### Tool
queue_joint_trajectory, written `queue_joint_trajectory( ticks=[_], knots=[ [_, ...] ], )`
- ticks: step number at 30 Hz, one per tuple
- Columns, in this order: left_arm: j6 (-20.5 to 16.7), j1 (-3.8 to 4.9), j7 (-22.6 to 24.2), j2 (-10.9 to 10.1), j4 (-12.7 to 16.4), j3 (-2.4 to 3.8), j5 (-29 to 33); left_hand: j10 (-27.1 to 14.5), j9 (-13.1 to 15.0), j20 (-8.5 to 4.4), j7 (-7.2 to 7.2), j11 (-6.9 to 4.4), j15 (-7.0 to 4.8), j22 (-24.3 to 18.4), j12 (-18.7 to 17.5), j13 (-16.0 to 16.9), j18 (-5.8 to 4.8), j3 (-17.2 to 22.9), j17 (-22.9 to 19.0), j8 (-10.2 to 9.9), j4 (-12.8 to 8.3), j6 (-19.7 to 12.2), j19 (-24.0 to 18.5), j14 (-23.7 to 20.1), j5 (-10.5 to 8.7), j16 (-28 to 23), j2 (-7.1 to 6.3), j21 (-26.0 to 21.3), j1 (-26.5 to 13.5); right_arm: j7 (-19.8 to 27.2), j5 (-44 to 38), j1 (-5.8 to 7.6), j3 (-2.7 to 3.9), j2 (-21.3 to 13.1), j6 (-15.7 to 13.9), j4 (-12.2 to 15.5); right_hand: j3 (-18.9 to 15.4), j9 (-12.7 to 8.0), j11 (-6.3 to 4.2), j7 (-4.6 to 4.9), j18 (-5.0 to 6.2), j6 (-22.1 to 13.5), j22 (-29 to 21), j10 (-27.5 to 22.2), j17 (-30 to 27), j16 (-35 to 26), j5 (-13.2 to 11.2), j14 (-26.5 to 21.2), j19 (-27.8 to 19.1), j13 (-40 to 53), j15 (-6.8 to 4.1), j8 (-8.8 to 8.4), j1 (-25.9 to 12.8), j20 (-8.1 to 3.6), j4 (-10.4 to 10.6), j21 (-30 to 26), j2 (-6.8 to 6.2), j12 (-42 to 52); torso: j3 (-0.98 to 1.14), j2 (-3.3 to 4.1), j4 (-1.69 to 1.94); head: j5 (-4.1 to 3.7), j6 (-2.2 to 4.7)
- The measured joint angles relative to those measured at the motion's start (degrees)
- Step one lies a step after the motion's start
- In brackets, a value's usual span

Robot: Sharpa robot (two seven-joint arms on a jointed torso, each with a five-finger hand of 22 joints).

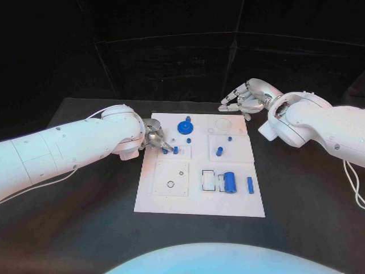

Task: Assemble the parts on the task board

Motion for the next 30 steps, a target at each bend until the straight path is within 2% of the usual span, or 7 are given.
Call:
queue_joint_trajectory(
  ticks=[6,14,30],
  knots=[
    [0.1,-0.02,0.0,-0.1,0.1,0.00,0.1,0.4,0.1,0.00,0.01,0.00,0.00,0.6,0.4,0.3,0.00,-0.9,0.0,0.0,0.6,0.4,0.0,0.0,0.00,0.0,0.29,0.4,-0.3,0.0,0.0,0.00,0.00,0.0,0.0,0.0,0.0,0.0,0.00,0.00,0.00,0.0,0.0,0.0,0.0,0.0,0.0,0.0,0.0,0.0,0.00,0.00,0.0,0.00,0.0,0.0,0.00,0.0,0.01,0.01,0.00,-0.03,-0.04],
    [0.3,-0.02,-0.1,-0.1,-0.2,0.00,0.2,1.0,0.1,0.00,-0.20,-0.20,0.00,1.3,0.7,0.8,0.00,-2.0,0.0,0.0,1.7,0.6,0.0,0.0,0.00,0.0,1.54,0.9,-1.1,0.0,0.0,0.00,0.00,0.0,0.0,0.0,0.0,0.0,0.00,0.00,0.00,0.0,0.0,0.0,0.0,0.0,0.0,0.0,0.0,0.0,0.00,0.00,0.0,0.00,0.0,0.0,0.00,0.0,0.01,0.01,-0.02,-0.01,0.02],
    [0.9,-0.02,-0.4,-0.1,-0.9,0.01,0.3,1.0,0.1,0.00,-0.40,-0.19,-0.16,1.3,0.7,1.0,0.00,-2.2,0.0,0.0,1.6,0.8,0.0,0.2,0.00,0.0,1.78,1.1,-0.9,0.0,0.0,0.00,0.00,0.0,0.0,0.0,-0.2,0.0,0.00,0.00,0.00,0.0,0.0,0.0,0.0,0.0,0.0,0.0,0.0,0.0,0.00,0.22,0.0,0.00,0.2,0.0,0.00,0.0,0.01,0.01,-0.02,0.02,0.00]
  ],
)
